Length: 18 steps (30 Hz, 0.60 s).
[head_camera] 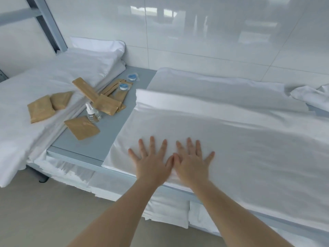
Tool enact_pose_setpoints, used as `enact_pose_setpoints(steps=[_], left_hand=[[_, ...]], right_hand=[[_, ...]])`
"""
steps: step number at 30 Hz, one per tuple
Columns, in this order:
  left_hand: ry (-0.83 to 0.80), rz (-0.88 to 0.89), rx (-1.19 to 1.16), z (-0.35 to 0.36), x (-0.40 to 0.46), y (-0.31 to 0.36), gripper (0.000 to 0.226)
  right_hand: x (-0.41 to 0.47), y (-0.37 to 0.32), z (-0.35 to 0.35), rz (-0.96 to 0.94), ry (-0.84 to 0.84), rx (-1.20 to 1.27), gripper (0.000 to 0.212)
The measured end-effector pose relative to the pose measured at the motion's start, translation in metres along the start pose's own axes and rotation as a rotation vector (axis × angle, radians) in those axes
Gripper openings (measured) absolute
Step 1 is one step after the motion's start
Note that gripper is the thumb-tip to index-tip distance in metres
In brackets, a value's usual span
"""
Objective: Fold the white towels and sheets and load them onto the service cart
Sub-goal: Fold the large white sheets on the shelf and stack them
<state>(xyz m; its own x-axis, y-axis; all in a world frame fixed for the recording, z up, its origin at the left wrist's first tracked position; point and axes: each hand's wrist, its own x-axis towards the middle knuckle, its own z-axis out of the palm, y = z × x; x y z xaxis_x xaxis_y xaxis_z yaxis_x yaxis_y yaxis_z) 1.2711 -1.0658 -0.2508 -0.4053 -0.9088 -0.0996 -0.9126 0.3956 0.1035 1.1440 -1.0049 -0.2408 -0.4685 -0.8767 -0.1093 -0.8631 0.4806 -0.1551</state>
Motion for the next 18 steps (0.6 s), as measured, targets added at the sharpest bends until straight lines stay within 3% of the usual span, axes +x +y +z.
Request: enact_pose_setpoints(steps=[3, 8, 18], left_hand=[[0.008, 0.005, 0.033, 0.003, -0.002, 0.004, 0.059], [-0.007, -0.055, 0.001, 0.001, -0.003, 0.002, 0.067], [-0.053, -0.072, 0.028, 0.0, -0.002, 0.0, 0.068]], right_hand=[[-0.008, -0.007, 0.013, -0.063, 0.016, -0.054, 0.054], [-0.013, 0.042, 0.01, 0.097, 0.037, -0.065, 0.07], [-0.058, 0.211, -0.023, 0.503, -0.023, -0.051, 0.07]])
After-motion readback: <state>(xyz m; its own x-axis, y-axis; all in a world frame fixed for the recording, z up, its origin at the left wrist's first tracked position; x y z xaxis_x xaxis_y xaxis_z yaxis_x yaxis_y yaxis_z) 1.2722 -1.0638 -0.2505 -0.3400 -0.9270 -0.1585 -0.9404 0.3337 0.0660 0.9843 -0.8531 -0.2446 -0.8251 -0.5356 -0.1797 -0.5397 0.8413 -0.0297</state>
